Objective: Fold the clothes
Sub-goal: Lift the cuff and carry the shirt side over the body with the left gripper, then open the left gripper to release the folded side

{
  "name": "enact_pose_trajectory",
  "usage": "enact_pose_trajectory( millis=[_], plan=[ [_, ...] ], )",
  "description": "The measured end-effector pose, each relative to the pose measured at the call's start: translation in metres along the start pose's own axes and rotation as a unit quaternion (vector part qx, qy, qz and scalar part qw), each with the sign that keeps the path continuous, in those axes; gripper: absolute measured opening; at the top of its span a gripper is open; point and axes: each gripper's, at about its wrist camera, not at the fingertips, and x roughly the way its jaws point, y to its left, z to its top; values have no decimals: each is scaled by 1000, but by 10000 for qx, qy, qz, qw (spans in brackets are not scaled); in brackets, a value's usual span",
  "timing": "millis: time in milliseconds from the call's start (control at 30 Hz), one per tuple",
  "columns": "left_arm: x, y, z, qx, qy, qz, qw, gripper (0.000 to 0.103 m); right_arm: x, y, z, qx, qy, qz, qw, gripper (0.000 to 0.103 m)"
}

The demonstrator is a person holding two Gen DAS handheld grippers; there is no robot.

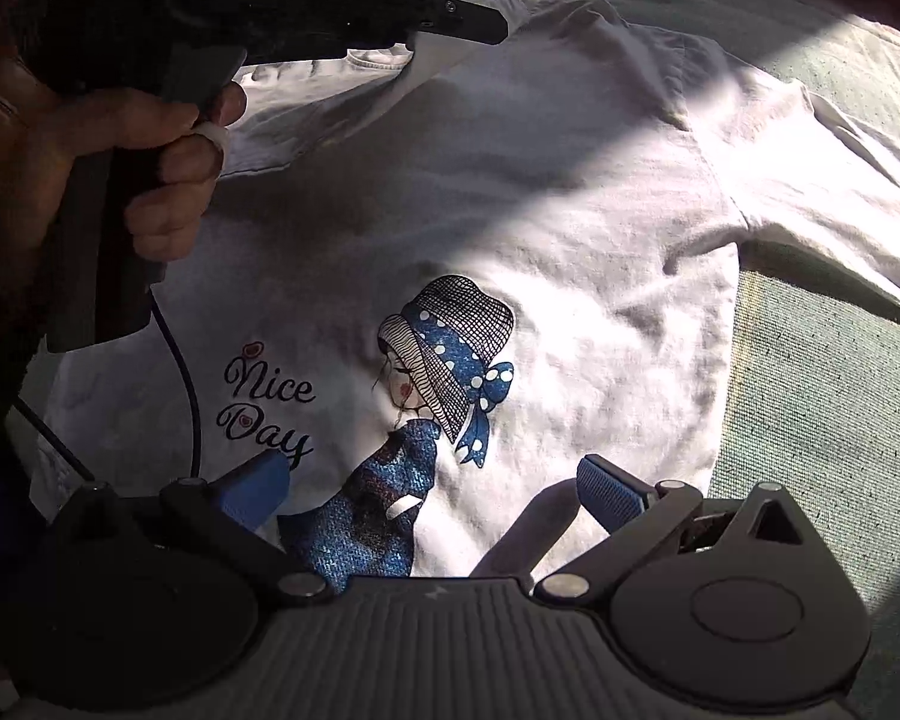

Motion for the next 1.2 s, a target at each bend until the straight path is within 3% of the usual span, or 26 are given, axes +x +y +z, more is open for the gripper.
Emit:
enact_pose_trajectory(
  millis=[67, 233, 300, 333, 533, 633, 767, 933, 1200],
  plan=[
    [7, 1, -2, -21, 201, -29, 9998, 12, 1, 0, -1, 14, 3, 2, 10000, 103],
    [11, -2, -11, 226, 433, -170, 9987, 27, 1, 1, -3, 8, -2, -8, 10000, 103],
    [9, -8, -12, 466, 414, -217, 9978, 41, 2, 0, -4, 10, 1, -13, 10000, 103],
    [8, -11, -12, 607, 394, -205, 9972, 44, 2, 0, -3, 14, 5, -17, 10000, 103],
    [4, -31, -10, 1452, 274, -138, 9889, 45, 4, -1, -4, 9, 21, -10, 10000, 103],
    [0, -31, -8, 1408, 308, -250, 9892, 47, 4, 2, -3, -30, 11, 5, 10000, 103],
    [-11, -24, -9, 1483, 269, -121, 9885, 48, 3, 3, -3, -32, 14, -2, 10000, 103],
    [-45, 8, -15, 1568, 386, 505, 9856, 48, 4, 5, 0, -23, -13, -4, 10000, 103],
    [-107, 106, -54, 823, 911, 1672, 9783, 54, 10, 29, 17, -119, -55, -34, 9999, 103]
  ],
)
